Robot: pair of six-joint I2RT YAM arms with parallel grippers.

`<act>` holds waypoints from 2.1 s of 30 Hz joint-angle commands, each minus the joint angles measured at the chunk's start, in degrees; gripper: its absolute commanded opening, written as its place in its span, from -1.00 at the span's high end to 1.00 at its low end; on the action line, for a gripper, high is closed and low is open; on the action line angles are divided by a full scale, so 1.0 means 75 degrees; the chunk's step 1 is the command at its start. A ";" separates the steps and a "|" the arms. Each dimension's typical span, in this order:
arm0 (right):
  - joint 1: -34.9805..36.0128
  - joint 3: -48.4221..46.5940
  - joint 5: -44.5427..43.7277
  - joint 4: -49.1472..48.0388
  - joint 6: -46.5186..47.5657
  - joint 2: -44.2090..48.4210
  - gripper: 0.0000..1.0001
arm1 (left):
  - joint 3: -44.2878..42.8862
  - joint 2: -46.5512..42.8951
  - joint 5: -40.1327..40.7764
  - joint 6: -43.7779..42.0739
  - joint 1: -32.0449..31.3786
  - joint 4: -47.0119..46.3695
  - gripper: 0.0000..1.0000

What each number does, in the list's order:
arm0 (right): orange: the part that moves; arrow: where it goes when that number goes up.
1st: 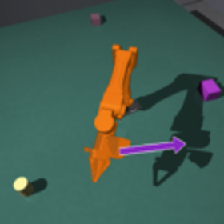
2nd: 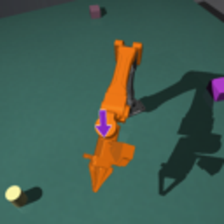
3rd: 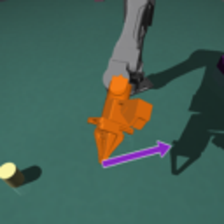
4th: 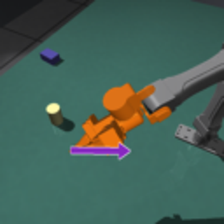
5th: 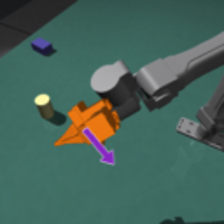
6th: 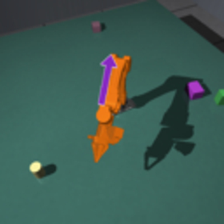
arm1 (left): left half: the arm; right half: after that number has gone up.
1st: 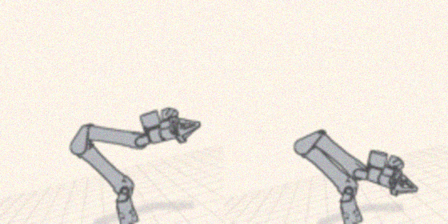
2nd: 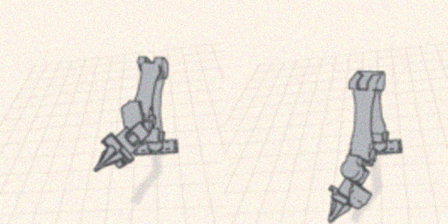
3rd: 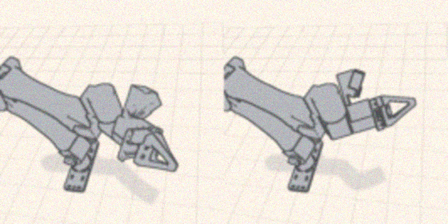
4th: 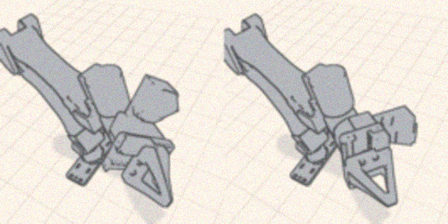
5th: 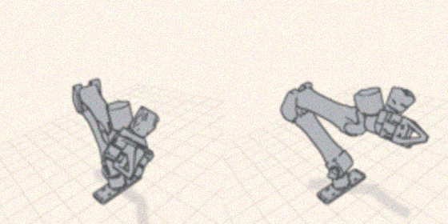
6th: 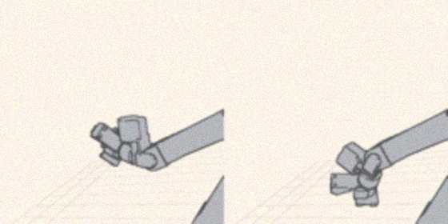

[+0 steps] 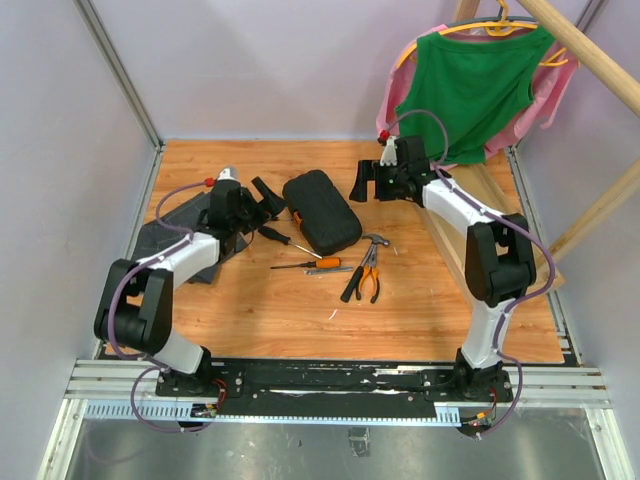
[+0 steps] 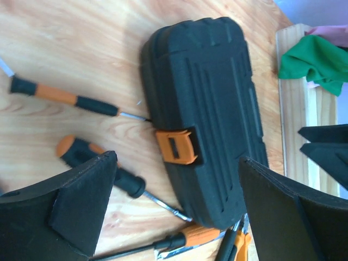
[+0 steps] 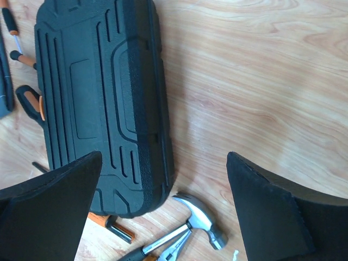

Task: Sort the tools into containers
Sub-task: Move the storage box to the center of the board.

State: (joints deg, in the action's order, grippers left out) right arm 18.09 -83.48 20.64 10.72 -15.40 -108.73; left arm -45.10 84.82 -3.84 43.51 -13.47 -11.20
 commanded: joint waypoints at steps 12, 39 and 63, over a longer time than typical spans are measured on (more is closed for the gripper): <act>0.0448 -0.0883 0.1846 -0.0724 -0.0559 -0.1354 -0.97 | -0.1539 0.2119 -0.0340 -0.0079 -0.0459 -0.0673 -0.86; 0.0912 -0.0963 0.1072 0.0035 -0.0006 -0.1603 -0.98 | -0.2406 0.3183 -0.0159 -0.0613 -0.0880 0.0105 -0.72; 0.0706 0.1959 -0.0177 0.0176 0.0272 0.0923 -0.86 | -0.2057 0.3025 -0.0789 -0.0580 -0.2480 -0.0607 -0.51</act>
State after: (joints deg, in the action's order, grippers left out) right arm 23.99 -72.34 21.71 10.87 -15.29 -106.26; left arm -61.45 108.25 -5.67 37.76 -28.08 -14.66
